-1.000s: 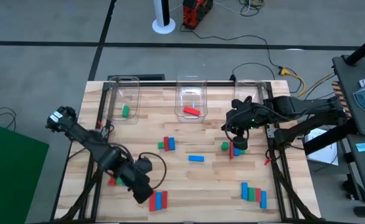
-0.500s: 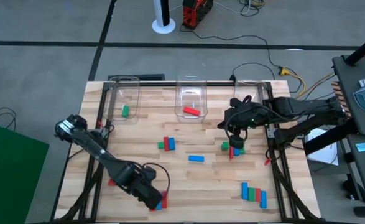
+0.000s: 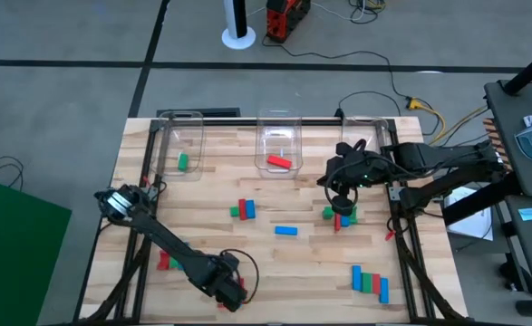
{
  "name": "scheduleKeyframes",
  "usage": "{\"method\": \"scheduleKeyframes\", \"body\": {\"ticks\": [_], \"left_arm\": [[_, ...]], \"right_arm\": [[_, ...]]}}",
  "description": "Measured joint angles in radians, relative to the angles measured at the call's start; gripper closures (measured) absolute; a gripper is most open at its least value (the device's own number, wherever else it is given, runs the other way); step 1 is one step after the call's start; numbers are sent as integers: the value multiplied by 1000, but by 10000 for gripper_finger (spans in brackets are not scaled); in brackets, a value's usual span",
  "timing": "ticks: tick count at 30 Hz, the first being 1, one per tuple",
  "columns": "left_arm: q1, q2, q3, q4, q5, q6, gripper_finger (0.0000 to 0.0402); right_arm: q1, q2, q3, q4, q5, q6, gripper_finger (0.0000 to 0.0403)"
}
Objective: Sort blocks
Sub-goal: Put the red wooden block into the middle transparent bin
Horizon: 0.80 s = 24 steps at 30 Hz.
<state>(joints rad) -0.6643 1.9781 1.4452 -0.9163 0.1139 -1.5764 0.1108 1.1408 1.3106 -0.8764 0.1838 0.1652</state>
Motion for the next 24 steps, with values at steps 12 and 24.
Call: {"method": "scheduleKeyframes", "body": {"ticks": [12, 24], "left_arm": [[0, 36, 0, -7, 0, -3, 402], [0, -8, 16, 22, -53, -7, 402]], "right_arm": [[-6, 0, 0, 0, 27, -7, 390], [-6, 0, 0, 0, 28, -2, 390]]}}
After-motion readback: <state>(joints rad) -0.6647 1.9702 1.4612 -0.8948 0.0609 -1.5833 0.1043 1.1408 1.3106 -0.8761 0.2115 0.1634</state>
